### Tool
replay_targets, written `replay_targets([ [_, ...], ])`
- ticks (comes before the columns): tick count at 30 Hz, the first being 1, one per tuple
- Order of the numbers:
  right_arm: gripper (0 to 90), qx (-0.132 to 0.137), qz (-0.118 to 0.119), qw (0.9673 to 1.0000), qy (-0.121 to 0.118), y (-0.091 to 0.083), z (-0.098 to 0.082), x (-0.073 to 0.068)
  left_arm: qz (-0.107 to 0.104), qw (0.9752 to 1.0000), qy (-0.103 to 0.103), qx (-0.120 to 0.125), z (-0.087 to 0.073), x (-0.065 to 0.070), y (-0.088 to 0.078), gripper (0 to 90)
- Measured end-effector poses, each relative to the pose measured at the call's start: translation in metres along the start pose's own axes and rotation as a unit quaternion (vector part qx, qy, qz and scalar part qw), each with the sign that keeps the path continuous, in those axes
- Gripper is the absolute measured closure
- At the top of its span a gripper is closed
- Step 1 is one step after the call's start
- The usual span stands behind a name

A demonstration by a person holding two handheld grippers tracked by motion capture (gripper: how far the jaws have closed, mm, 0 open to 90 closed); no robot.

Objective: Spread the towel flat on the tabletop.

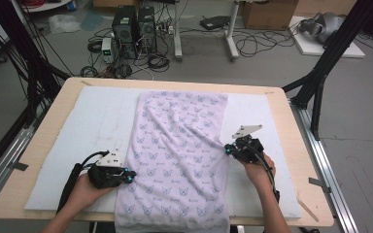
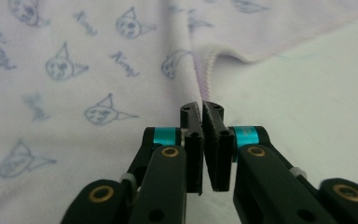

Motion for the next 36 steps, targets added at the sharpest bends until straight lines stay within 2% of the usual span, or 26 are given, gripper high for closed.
replay_targets([
  [1,86.2,0.000,0.000,1.0000,0.000,0.000,0.000,0.000,0.000,1.0000,0.000,0.000,0.000,0.000,0.000,76.9],
  [2,83.4,0.013,0.020,0.9996,0.012,-0.003,-0.001,0.003,0.003,1.0000,-0.001,0.005,0.001,-0.001,-0.003,71.1],
  [3,83.4,0.013,0.020,0.9996,0.012,-0.003,-0.001,0.003,0.003,1.0000,-0.001,0.005,0.001,-0.001,-0.003,69.0],
  [4,79.5,0.021,0.027,0.9994,-0.009,-0.008,-0.002,-0.005,0.002,0.9999,-0.001,0.014,0.002,-0.001,-0.007,66.2],
  [5,79.5,0.021,0.027,0.9994,-0.009,-0.008,-0.002,-0.005,0.002,0.9999,-0.001,0.014,0.002,-0.001,-0.007,63.6],
  [7,73.7,0.015,0.063,0.9973,-0.034,-0.014,-0.009,-0.021,0.002,0.9999,-0.003,0.013,0.001,0.000,-0.010,61.7],
  [9,70.0,0.006,0.078,0.9958,-0.047,-0.017,-0.021,-0.030,-0.003,1.0000,-0.005,0.006,-0.002,0.001,-0.009,59.5],
  [11,68.1,0.003,0.086,0.9953,-0.044,-0.019,-0.027,-0.033,0.000,1.0000,-0.006,-0.007,-0.006,0.002,-0.005,60.4],
  [12,63.4,0.005,0.109,0.9936,-0.030,-0.021,-0.039,-0.037,0.006,1.0000,-0.004,-0.002,-0.006,0.002,-0.005,63.6],
  [13,63.4,0.005,0.109,0.9936,-0.030,-0.021,-0.039,-0.037,0.006,1.0000,-0.004,-0.002,-0.006,0.002,-0.005,68.0],
  [14,57.5,0.011,0.130,0.9913,-0.017,-0.022,-0.049,-0.041,0.006,1.0000,-0.001,-0.002,-0.006,0.000,-0.004,75.3],
  [16,58.4,0.002,0.142,0.9898,-0.010,-0.019,-0.056,-0.045,0.000,1.0000,-0.004,0.001,-0.006,-0.001,-0.004,83.1],
  [17,58.4,0.002,0.142,0.9898,-0.010,-0.019,-0.056,-0.045,0.000,1.0000,-0.004,0.001,-0.006,-0.001,-0.004,86.2],
  [18,65.8,0.009,0.126,0.9917,-0.026,-0.018,-0.059,-0.048,0.003,1.0000,-0.004,0.000,-0.005,0.000,-0.003,87.1],
  [20,83.0,0.001,0.130,0.9911,-0.030,-0.019,-0.058,-0.047,0.008,1.0000,0.001,0.000,-0.005,0.001,-0.003,87.7],
  [22,87.4,-0.007,0.127,0.9911,-0.038,-0.019,-0.056,-0.047,0.015,0.9999,0.003,-0.001,-0.004,0.002,-0.003,87.9],
  [24,87.9,-0.015,0.099,0.9933,-0.057,-0.024,-0.054,-0.047,0.021,0.9998,0.004,-0.002,-0.003,0.001,-0.004,88.0],
  [25,87.9,-0.015,0.099,0.9933,-0.057,-0.024,-0.054,-0.047,0.021,0.9998,0.004,-0.002,-0.003,0.001,-0.004,88.0],
  [26,87.9,-0.002,0.070,0.9957,-0.060,-0.034,-0.051,-0.042,0.031,0.9995,0.002,0.002,-0.002,-0.002,-0.006,88.0],
  [29,86.3,0.024,0.050,0.9976,-0.042,-0.046,-0.047,-0.037,0.038,0.9992,0.001,0.009,0.001,-0.004,-0.007,87.9],
  [31,82.5,0.028,0.049,0.9976,-0.041,-0.048,-0.047,-0.038,0.041,0.9991,-0.001,0.013,0.003,-0.004,-0.008,86.1],
  [32,76.6,0.034,0.066,0.9964,-0.040,-0.049,-0.048,-0.042,0.042,0.9990,-0.005,0.018,0.004,-0.002,-0.011,81.3],
  [33,76.6,0.034,0.066,0.9964,-0.040,-0.049,-0.048,-0.042,0.042,0.9990,-0.005,0.018,0.004,-0.002,-0.011,77.7],
  [34,73.9,0.032,0.087,0.9946,-0.047,-0.049,-0.052,-0.047,0.028,0.9993,-0.003,0.023,0.004,0.002,-0.014,73.9],
  [35,73.9,0.032,0.087,0.9946,-0.047,-0.049,-0.052,-0.047,0.028,0.9993,-0.003,0.023,0.004,0.002,-0.014,69.4],
  [36,72.6,0.023,0.113,0.9921,-0.049,-0.050,-0.059,-0.053,0.020,0.9997,-0.003,0.015,0.001,0.006,-0.014,63.9],
])
Point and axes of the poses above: each handheld gripper's, and its own axes: y roughly forward along the jaws, z roughly out of its top, x roughly to its right, the point moved 3 cm from there along y, roughly forward along the jaws, and after that the axes turned 11 degrees about y, right-handed, at the moved point
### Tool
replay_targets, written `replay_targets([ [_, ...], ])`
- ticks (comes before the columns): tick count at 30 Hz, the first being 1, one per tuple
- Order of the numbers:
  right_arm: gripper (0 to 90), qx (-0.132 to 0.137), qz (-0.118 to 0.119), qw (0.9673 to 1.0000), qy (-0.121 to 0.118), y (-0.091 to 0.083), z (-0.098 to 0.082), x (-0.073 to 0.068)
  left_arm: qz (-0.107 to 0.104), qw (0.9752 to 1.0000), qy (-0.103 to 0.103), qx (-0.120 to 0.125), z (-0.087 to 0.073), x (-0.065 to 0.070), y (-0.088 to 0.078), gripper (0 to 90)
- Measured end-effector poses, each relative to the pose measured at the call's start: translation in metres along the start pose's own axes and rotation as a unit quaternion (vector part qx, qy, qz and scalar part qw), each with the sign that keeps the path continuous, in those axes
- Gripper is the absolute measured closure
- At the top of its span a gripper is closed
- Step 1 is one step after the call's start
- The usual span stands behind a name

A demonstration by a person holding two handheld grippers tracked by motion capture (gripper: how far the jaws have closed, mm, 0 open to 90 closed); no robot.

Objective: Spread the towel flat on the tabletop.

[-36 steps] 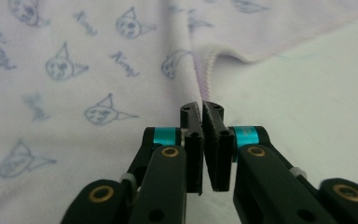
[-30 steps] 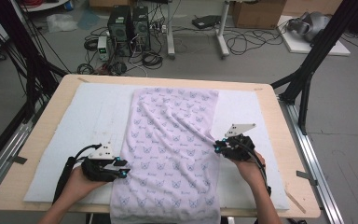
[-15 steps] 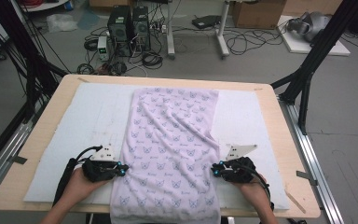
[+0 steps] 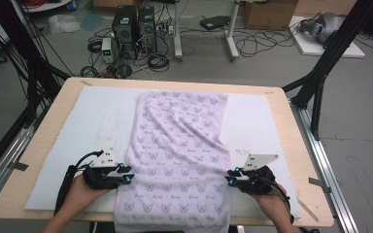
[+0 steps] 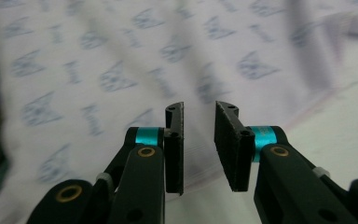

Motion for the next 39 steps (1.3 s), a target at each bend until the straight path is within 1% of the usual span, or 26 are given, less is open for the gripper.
replay_targets([
  [1,70.9,-0.004,0.006,1.0000,0.000,0.000,-0.004,-0.003,0.000,1.0000,0.000,0.000,0.000,0.000,0.000,61.6],
  [3,69.7,-0.011,0.008,0.9999,-0.001,0.000,-0.007,-0.006,-0.014,0.9998,0.002,-0.012,-0.005,0.005,0.002,60.9],
  [4,67.2,-0.020,0.029,0.9993,0.008,0.002,-0.014,-0.011,-0.010,0.9998,0.009,-0.015,-0.009,0.009,0.006,62.1],
  [5,67.2,-0.020,0.029,0.9993,0.008,0.002,-0.014,-0.011,-0.010,0.9998,0.009,-0.015,-0.009,0.009,0.006,68.2],
  [6,66.1,-0.035,0.040,0.9985,0.012,0.008,-0.020,-0.016,-0.023,0.9995,0.013,-0.016,-0.009,0.009,0.005,78.6],
  [8,67.1,-0.029,0.038,0.9988,0.009,0.012,-0.023,-0.020,-0.021,0.9995,0.017,-0.018,-0.008,0.009,0.005,86.4],
  [10,70.5,-0.027,0.043,0.9986,0.014,0.014,-0.023,-0.021,-0.021,0.9995,0.017,-0.018,-0.007,0.009,0.006,87.3],
  [12,86.1,-0.036,0.047,0.9982,0.004,0.018,-0.018,-0.025,-0.011,0.9997,0.012,-0.016,-0.008,0.006,0.000,87.6],
  [13,86.1,-0.036,0.047,0.9982,0.004,0.018,-0.018,-0.025,-0.011,0.9997,0.012,-0.016,-0.008,0.006,0.000,87.7],
  [14,87.1,-0.041,0.052,0.9977,-0.012,0.021,-0.013,-0.028,-0.005,0.9999,0.010,-0.009,-0.009,0.002,-0.009,87.7],
  [15,87.1,-0.041,0.052,0.9977,-0.012,0.021,-0.013,-0.028,-0.005,0.9999,0.010,-0.009,-0.009,0.002,-0.009,87.7],
  [18,87.6,-0.042,0.075,0.9961,-0.022,0.022,-0.011,-0.041,0.015,0.9999,0.008,0.002,-0.009,0.000,-0.025,87.7],
  [21,87.5,-0.044,0.091,0.9946,-0.023,0.014,-0.015,-0.048,0.005,0.9999,0.013,0.003,-0.010,0.007,-0.028,87.5],
  [23,86.9,-0.042,0.098,0.9941,-0.019,0.009,-0.017,-0.049,-0.003,0.9999,0.015,0.006,-0.010,0.011,-0.028,85.7],
  [24,82.2,-0.033,0.124,0.9917,-0.011,0.000,-0.020,-0.049,-0.017,0.9997,0.016,0.004,-0.012,0.016,-0.027,79.0],
  [25,77.0,-0.029,0.121,0.9922,-0.011,-0.003,-0.021,-0.048,-0.017,0.9997,0.016,0.004,-0.012,0.016,-0.027,69.5],
  [26,77.0,-0.029,0.121,0.9922,-0.011,-0.003,-0.021,-0.048,-0.023,0.9996,0.015,-0.003,-0.013,0.017,-0.026,69.5],
  [27,72.5,-0.022,0.109,0.9937,-0.009,-0.004,-0.020,-0.046,-0.025,0.9996,0.011,-0.008,-0.014,0.018,-0.024,60.7],
  [28,66.4,-0.013,0.108,0.9941,-0.001,-0.002,-0.017,-0.043,-0.034,0.9993,0.010,-0.012,-0.017,0.018,-0.019,57.4],
  [29,65.1,-0.010,0.105,0.9944,-0.004,0.002,-0.014,-0.043,-0.034,0.9993,0.010,-0.012,-0.017,0.018,-0.019,57.9],
  [30,63.4,-0.017,0.105,0.9943,-0.010,0.007,-0.013,-0.045,-0.041,0.9987,0.016,-0.024,-0.020,0.019,-0.012,62.1],
  [32,63.3,-0.031,0.100,0.9942,-0.027,0.019,-0.011,-0.047,-0.035,0.9989,0.023,-0.019,-0.020,0.020,-0.011,74.6],
  [33,63.3,-0.031,0.100,0.9942,-0.027,0.019,-0.011,-0.047,-0.035,0.9989,0.023,-0.019,-0.020,0.020,-0.011,84.5],
  [34,71.7,-0.052,0.095,0.9935,-0.036,0.030,-0.011,-0.048,-0.037,0.9988,0.027,-0.020,-0.019,0.020,-0.011,86.7],
  [36,84.9,-0.046,0.097,0.9934,-0.038,0.033,-0.010,-0.046,-0.036,0.9987,0.030,-0.022,-0.020,0.021,-0.012,87.5],
  [39,87.7,-0.045,0.102,0.9930,-0.038,0.033,-0.011,-0.046,-0.036,0.9987,0.030,-0.020,-0.021,0.023,-0.015,87.9],
])
Point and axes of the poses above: each handheld gripper's, and its own axes: y roughly forward along the jaws, z roughly out of its top, x roughly to its right, the point moved 3 cm from there along y, roughly forward along the jaws, and after that the axes turned 11 degrees about y, right-handed, at the moved point
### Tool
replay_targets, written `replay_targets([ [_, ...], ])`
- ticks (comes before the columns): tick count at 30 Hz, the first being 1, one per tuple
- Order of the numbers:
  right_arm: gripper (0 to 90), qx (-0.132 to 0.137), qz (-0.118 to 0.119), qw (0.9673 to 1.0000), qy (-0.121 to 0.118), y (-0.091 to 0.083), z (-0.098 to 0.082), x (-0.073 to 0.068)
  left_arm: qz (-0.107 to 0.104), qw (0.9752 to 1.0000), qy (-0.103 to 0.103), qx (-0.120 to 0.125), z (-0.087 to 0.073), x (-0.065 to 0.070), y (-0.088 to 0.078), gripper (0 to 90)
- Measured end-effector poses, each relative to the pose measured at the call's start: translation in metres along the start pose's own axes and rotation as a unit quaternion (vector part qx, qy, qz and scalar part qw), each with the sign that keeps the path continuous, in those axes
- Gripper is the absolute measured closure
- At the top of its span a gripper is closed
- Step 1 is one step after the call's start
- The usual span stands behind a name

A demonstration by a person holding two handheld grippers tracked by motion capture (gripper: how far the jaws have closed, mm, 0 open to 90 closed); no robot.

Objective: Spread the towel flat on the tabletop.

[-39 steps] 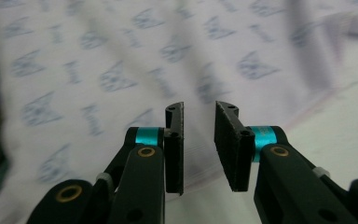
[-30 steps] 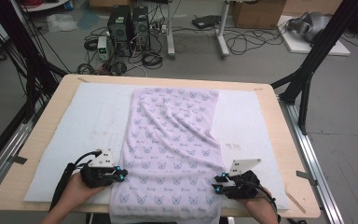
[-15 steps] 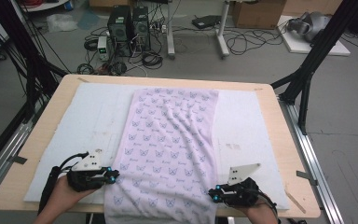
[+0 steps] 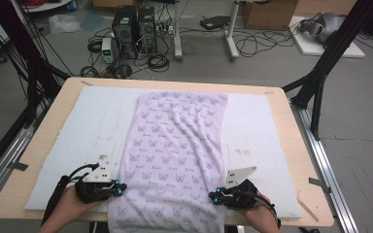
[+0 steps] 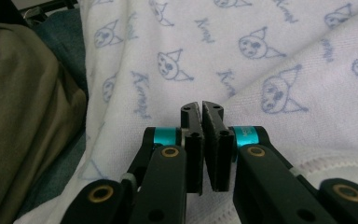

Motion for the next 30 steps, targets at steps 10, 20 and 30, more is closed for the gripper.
replay_targets([
  [10,69.8,0.041,0.038,0.9984,-0.010,-0.027,0.004,-0.018,-0.012,0.9988,0.019,0.044,0.009,0.014,-0.023,59.1],
  [20,67.7,0.009,-0.022,0.9996,0.015,0.003,0.013,0.026,-0.010,0.9998,0.007,0.015,0.009,-0.016,0.016,86.8],
  [30,89.0,0.001,0.032,0.9994,-0.010,-0.015,0.005,0.008,-0.019,0.9988,0.032,0.030,0.000,0.017,-0.018,87.4],
])
Point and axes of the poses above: each handheld gripper's, and its own axes: y roughly forward along the jaws, z roughly out of its top, x roughly to its right, the point moved 3 cm from there along y, roughly forward along the jaws, and after that the axes turned 11 degrees about y, right-handed, at the moved point
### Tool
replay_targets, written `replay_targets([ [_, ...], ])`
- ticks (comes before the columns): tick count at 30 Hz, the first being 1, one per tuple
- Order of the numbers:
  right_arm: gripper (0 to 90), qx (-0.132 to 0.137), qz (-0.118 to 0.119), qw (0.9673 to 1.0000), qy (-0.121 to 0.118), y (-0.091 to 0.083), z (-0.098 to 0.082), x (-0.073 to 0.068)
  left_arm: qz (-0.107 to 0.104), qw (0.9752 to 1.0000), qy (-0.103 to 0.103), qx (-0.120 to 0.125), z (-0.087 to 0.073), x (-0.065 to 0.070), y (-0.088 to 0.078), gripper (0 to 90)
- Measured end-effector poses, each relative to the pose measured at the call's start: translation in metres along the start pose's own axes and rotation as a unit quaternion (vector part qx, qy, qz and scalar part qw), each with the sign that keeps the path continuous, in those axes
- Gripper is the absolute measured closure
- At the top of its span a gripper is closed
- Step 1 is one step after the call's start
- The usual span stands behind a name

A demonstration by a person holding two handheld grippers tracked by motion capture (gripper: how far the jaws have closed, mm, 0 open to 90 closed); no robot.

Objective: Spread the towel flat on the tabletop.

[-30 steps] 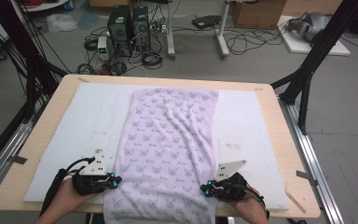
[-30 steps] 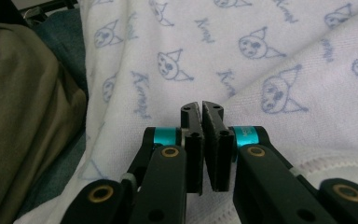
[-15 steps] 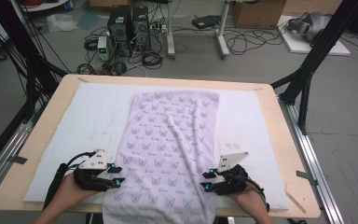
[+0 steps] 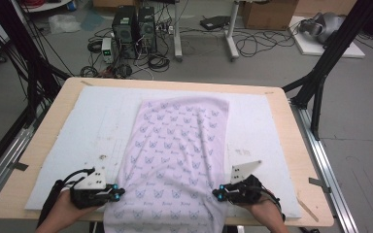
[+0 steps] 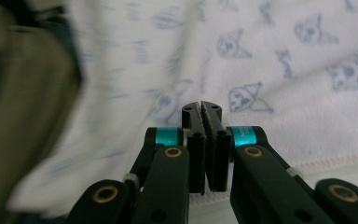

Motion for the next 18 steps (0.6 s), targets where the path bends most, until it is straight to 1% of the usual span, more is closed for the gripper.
replay_targets([
  [1,86.5,0.012,-0.004,0.9999,-0.008,-0.009,-0.002,-0.009,-0.014,0.9999,0.000,0.009,0.001,0.004,-0.004,83.2],
  [2,81.2,0.021,-0.006,0.9997,-0.005,-0.012,-0.002,-0.009,-0.014,0.9999,0.000,0.009,0.001,0.004,-0.004,72.3],
  [3,73.9,0.031,-0.015,0.9994,-0.001,-0.014,-0.001,-0.006,0.001,1.0000,-0.007,0.006,0.003,-0.002,-0.001,62.4],
  [4,73.9,0.031,-0.015,0.9994,-0.001,-0.014,-0.001,-0.006,0.001,1.0000,-0.007,0.006,0.003,-0.002,-0.001,59.0],
  [5,69.4,0.031,-0.024,0.9991,0.012,-0.011,0.001,0.002,0.007,0.9999,-0.012,0.004,0.005,-0.013,0.006,58.4],
  [6,69.4,0.031,-0.024,0.9991,0.012,-0.011,0.001,0.002,0.007,0.9999,-0.012,0.004,0.005,-0.013,0.006,56.9],
  [7,64.6,0.025,-0.030,0.9990,0.020,-0.003,0.003,0.008,0.012,0.9998,-0.018,-0.006,0.005,-0.024,0.016,56.0],
  [8,63.5,0.018,-0.024,0.9994,0.017,0.003,0.004,0.008,0.006,0.9997,-0.018,-0.012,0.005,-0.027,0.021,56.6],
  [9,63.4,0.010,-0.028,0.9995,0.013,0.007,0.005,0.009,-0.001,0.9998,-0.014,-0.017,0.005,-0.028,0.026,60.1],
  [10,64.8,0.001,-0.030,0.9995,0.009,0.012,0.005,0.009,-0.001,0.9998,-0.014,-0.017,0.005,-0.028,0.026,68.0],
  [11,64.8,0.001,-0.030,0.9995,0.009,0.012,0.005,0.009,-0.001,0.9997,-0.010,-0.020,0.004,-0.027,0.031,68.0],
  [12,67.6,-0.009,-0.034,0.9994,0.006,0.017,0.005,0.010,0.000,0.9999,-0.006,-0.014,0.005,-0.027,0.032,73.5],
  [13,79.0,-0.001,-0.041,0.9991,0.007,0.018,0.005,0.009,-0.001,0.9998,-0.007,-0.016,0.006,-0.024,0.031,87.0],
  [14,85.7,-0.002,-0.034,0.9994,0.006,0.018,0.005,0.010,-0.001,0.9998,-0.007,-0.016,0.006,-0.024,0.031,87.7],
  [15,87.0,-0.002,-0.035,0.9994,0.003,0.018,0.004,0.010,-0.003,0.9997,-0.006,-0.022,0.004,-0.021,0.028,88.0],
  [16,87.0,-0.002,-0.035,0.9994,0.003,0.018,0.004,0.010,-0.003,0.9997,-0.006,-0.022,0.004,-0.021,0.028,88.1],
  [17,88.1,-0.007,-0.025,0.9997,0.000,0.017,0.003,0.006,-0.010,0.9997,-0.006,-0.023,0.001,-0.015,0.021,88.2],
  [18,88.1,-0.007,-0.025,0.9997,0.000,0.017,0.003,0.006,-0.010,0.9997,-0.006,-0.023,0.001,-0.015,0.021,88.3],
])
Point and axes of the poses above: each handheld gripper's, and its own axes: y roughly forward along the jaws, z roughly out of its top, x roughly to its right, the point moved 3 cm from there along y, roughly forward along the jaws, and after that the axes turned 11 degrees about y, right-handed, at the moved point
